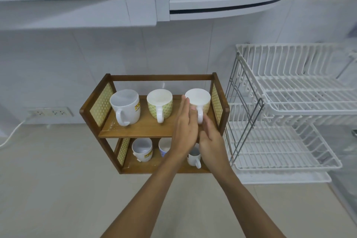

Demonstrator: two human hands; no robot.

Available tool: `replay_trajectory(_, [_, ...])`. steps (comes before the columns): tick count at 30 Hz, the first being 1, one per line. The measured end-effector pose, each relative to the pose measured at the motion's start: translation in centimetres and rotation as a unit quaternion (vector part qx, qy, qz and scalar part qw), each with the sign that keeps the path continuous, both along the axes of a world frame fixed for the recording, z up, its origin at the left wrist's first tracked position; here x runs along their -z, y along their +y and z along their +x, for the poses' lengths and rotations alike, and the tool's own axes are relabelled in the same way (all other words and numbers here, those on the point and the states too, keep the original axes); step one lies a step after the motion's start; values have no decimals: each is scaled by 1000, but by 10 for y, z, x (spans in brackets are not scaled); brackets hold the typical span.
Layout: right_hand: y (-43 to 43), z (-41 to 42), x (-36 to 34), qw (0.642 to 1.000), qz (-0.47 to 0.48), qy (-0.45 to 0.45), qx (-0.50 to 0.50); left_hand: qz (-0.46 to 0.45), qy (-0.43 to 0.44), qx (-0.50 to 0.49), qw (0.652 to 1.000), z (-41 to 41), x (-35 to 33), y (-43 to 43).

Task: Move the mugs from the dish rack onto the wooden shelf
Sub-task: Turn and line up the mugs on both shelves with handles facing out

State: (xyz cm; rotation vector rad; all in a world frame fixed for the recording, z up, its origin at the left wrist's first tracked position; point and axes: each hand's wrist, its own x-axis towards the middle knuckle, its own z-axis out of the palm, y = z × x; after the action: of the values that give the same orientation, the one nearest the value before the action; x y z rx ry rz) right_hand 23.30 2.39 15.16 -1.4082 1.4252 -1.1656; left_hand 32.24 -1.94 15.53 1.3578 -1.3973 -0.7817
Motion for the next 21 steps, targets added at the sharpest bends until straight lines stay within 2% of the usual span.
replay_trajectory(10, [1, -1, 0, 1000, -24, -10, 0, 6, 15, 17, 1000, 2, -3, 6])
replay_trajectory(16, [39, 0, 16, 991, -126, -6, 53, -88, 1, 1, 996, 28, 22, 58])
replay_trajectory(18, [61, 7, 38, 994, -104, -17, 40, -87, -24, -33, 995, 53, 55, 89])
replay_trajectory(21, [77, 30, 85, 998, -11, -35, -49, -24, -21, -104, 994, 94, 109, 118])
